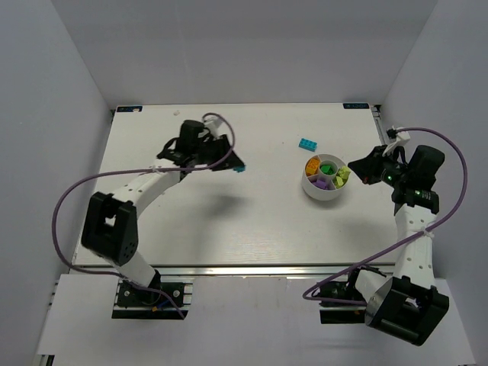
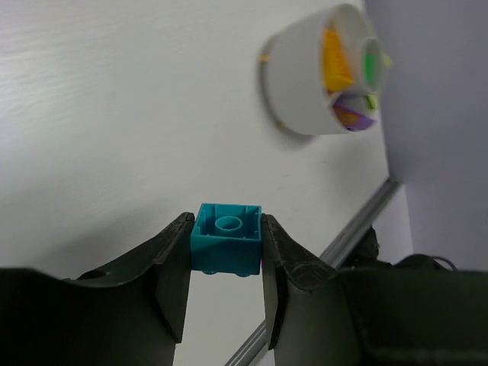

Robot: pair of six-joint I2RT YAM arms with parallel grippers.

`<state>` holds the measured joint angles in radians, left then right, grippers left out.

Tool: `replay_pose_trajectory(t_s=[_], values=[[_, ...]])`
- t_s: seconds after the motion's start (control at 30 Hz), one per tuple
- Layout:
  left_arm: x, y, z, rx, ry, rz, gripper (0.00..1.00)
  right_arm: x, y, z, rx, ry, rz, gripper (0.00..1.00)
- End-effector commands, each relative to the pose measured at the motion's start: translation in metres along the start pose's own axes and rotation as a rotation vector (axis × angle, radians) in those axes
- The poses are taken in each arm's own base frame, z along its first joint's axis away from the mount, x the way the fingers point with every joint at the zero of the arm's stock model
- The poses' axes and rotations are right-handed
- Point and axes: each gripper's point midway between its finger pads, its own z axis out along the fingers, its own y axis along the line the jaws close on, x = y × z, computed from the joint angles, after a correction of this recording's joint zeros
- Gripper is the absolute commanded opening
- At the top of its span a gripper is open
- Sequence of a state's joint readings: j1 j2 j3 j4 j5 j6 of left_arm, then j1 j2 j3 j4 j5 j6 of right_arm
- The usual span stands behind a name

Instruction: Sort the legos into containers by color

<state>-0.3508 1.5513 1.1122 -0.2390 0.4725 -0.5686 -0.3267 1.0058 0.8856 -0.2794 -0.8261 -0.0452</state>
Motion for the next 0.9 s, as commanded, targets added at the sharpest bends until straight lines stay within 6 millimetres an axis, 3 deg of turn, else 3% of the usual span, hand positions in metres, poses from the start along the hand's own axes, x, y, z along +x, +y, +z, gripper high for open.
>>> replay_pose_trajectory(t_s=[0.0, 0.03, 0.07, 0.1, 0.13, 0.17, 0.23, 0.27, 0.3, 0.37, 0.4, 0.47, 0.5, 0.57, 0.63, 0.87], values=[[-0.017, -0.102, 0.015, 0.304, -0.006, 0.25, 0.0, -0.01, -0.017, -0.002, 0.067, -0.033, 0.014, 0.0], [-0.016, -0.103, 0.033, 0.301, 0.011, 0.257, 0.0, -0.01, -0.02, -0.002, 0.077, -0.035, 0.017, 0.0], [-0.037, -0.127, 0.035, 0.339, -0.036, 0.314, 0.0, -0.009, -0.025, -0.004, 0.092, -0.038, 0.022, 0.0], [-0.041, -0.138, 0.043, 0.345, -0.044, 0.332, 0.0, -0.009, -0.027, -0.004, 0.098, -0.039, 0.024, 0.0], [-0.041, -0.134, 0.064, 0.329, -0.033, 0.329, 0.0, -0.01, -0.029, -0.005, 0.105, -0.044, 0.02, 0.0], [-0.065, -0.151, 0.065, 0.354, -0.087, 0.353, 0.0, -0.009, -0.033, -0.007, 0.12, -0.049, 0.048, 0.0], [-0.073, -0.168, 0.081, 0.367, -0.114, 0.364, 0.0, -0.008, -0.037, -0.007, 0.127, -0.049, 0.054, 0.0], [-0.072, -0.157, 0.106, 0.349, -0.096, 0.345, 0.0, -0.007, -0.037, -0.007, 0.125, -0.048, 0.059, 0.0], [-0.087, -0.18, 0.107, 0.379, -0.137, 0.365, 0.0, -0.006, -0.039, -0.007, 0.126, -0.046, 0.065, 0.0], [-0.092, -0.188, 0.126, 0.39, -0.141, 0.334, 0.0, -0.004, -0.04, -0.007, 0.122, -0.046, 0.072, 0.0], [-0.092, -0.191, 0.148, 0.406, -0.135, 0.323, 0.0, -0.004, -0.041, -0.007, 0.124, -0.046, 0.074, 0.0], [-0.091, -0.2, 0.165, 0.44, -0.137, 0.301, 0.0, -0.003, -0.042, -0.007, 0.125, -0.046, 0.076, 0.0], [-0.079, -0.196, 0.186, 0.447, -0.115, 0.293, 0.0, -0.003, -0.043, -0.008, 0.128, -0.047, 0.077, 0.0], [-0.086, -0.217, 0.188, 0.521, -0.169, 0.303, 0.0, -0.002, -0.043, -0.008, 0.125, -0.051, 0.074, 0.0], [-0.078, -0.222, 0.197, 0.561, -0.17, 0.304, 0.0, 0.0, -0.042, -0.006, 0.106, -0.046, 0.073, 0.0], [-0.053, -0.254, 0.206, 0.659, -0.185, 0.335, 0.0, 0.007, -0.033, -0.001, 0.01, -0.018, 0.069, 0.16]])
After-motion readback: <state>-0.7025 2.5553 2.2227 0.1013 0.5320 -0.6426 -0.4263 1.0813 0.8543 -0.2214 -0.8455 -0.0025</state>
